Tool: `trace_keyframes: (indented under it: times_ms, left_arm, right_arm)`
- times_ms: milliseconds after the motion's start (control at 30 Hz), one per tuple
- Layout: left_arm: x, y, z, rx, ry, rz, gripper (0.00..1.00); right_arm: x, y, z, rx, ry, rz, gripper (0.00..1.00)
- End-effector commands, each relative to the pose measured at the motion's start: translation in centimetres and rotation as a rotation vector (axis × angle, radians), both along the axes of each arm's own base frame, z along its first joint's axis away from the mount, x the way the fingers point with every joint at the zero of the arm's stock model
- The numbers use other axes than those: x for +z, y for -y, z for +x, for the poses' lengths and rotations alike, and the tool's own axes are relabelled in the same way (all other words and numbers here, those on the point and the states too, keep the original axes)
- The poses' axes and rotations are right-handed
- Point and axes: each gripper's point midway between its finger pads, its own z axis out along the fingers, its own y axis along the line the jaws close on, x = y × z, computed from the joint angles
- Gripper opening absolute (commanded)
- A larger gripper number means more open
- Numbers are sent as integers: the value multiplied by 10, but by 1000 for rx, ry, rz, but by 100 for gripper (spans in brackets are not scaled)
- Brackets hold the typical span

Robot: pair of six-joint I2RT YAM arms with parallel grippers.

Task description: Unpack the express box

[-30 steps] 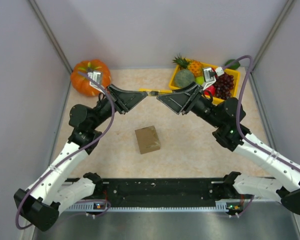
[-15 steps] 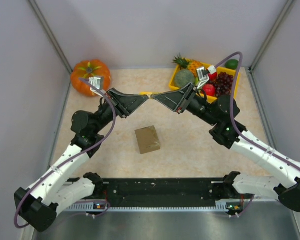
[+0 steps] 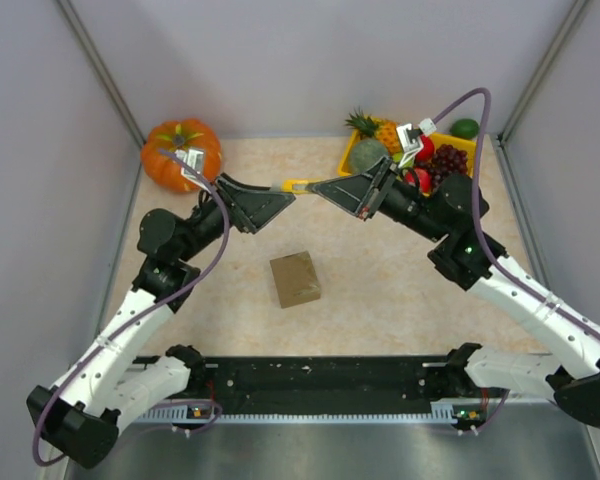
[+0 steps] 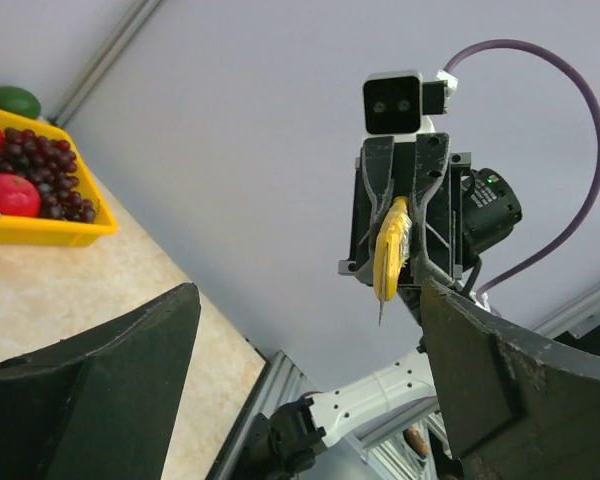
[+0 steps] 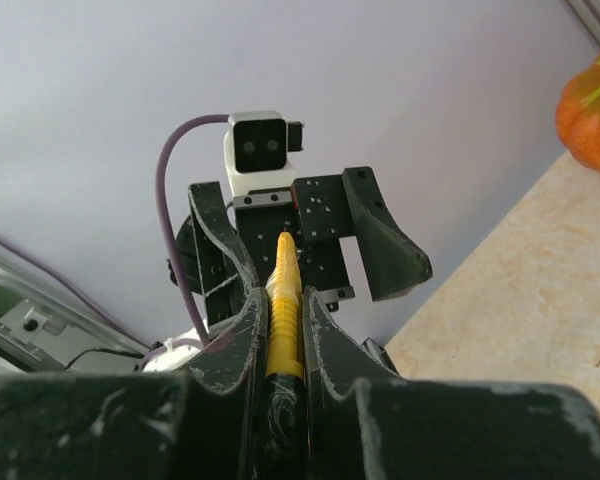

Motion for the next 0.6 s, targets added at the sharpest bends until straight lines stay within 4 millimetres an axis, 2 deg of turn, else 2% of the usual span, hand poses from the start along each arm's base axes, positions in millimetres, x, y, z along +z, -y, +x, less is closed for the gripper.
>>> trace_keyframes:
  times_ms: [0,33,67,167,333,367,467,500,567]
  left_arm:
    - [29,-8,-13,-37,124,100,95]
    - [25,-5,-9,-58,105,121,95]
    - [31,-3,-17,-103,127,134,95]
    - [30,3,-18,-164,111,154,94]
    - [30,10,-23,-259,76,137,90]
    - [31,10,-24,-267,78,136,87]
    - [27,13,-24,-298,67,149,61]
    - [25,13,-24,-301,61,152,48]
    - [24,13,-24,-305,58,157,35]
  right_arm:
    - [33,12,-15,50,99,-34,0]
    - [32,10,-16,65,103,-49,0]
    - [33,7,-19,91,104,-58,0]
    - [27,2,-27,160,89,-91,0]
    - [12,-4,-24,180,64,-146,0]
    - [11,-4,-23,178,60,-147,0]
    - [12,-6,-22,183,59,-145,0]
    - [11,-7,-21,182,57,-147,0]
    - [11,-7,-21,185,57,-147,0]
